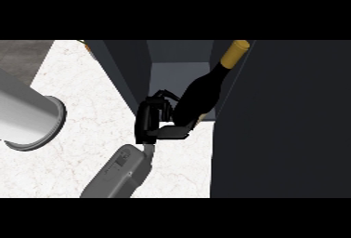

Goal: Pick up the wine, place it into the cabinet and close the cabinet

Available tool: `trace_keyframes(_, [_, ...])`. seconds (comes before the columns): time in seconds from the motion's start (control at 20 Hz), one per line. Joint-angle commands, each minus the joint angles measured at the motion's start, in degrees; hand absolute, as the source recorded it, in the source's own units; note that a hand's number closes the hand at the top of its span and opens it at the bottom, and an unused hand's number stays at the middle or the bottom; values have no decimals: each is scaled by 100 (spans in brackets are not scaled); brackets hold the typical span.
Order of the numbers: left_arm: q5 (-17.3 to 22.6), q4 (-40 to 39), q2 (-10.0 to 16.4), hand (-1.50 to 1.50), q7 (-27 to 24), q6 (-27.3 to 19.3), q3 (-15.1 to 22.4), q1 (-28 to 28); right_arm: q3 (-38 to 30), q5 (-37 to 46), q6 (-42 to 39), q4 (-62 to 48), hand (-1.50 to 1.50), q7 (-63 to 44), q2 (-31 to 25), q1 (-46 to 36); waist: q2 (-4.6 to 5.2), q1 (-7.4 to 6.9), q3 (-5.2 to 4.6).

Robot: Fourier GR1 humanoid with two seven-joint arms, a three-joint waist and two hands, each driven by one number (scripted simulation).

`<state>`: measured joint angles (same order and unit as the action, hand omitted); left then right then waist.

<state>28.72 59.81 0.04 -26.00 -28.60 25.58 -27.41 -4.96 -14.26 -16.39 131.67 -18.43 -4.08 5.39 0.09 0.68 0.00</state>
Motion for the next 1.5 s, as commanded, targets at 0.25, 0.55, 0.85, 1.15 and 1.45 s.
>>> trace_keyframes(0.25, [712,-1072,-4,150,-885,442,10,-40,307,447,62,-176,-150,164,195,6,1,-3,-2])
trace_keyframes(0.55, [1625,-1831,-4,150,-1292,948,-68,-490,272,242,52,19,-150,-95,116,31,10,38,-4])
trace_keyframes(0.85, [2116,-2233,-4,150,-1478,949,358,-978,12,21,105,-498,-150,4,67,-491,17,60,-4])
trace_keyframes(1.15, [2463,-3048,-4,150,-1364,1243,-30,-1817,127,0,43,-254,-150,-71,92,-221,31,119,-5])
trace_keyframes(1.45, [2702,-3294,-4,150,-1396,1494,65,-1921,107,-28,-90,-245,-150,42,74,17,21,82,-3])
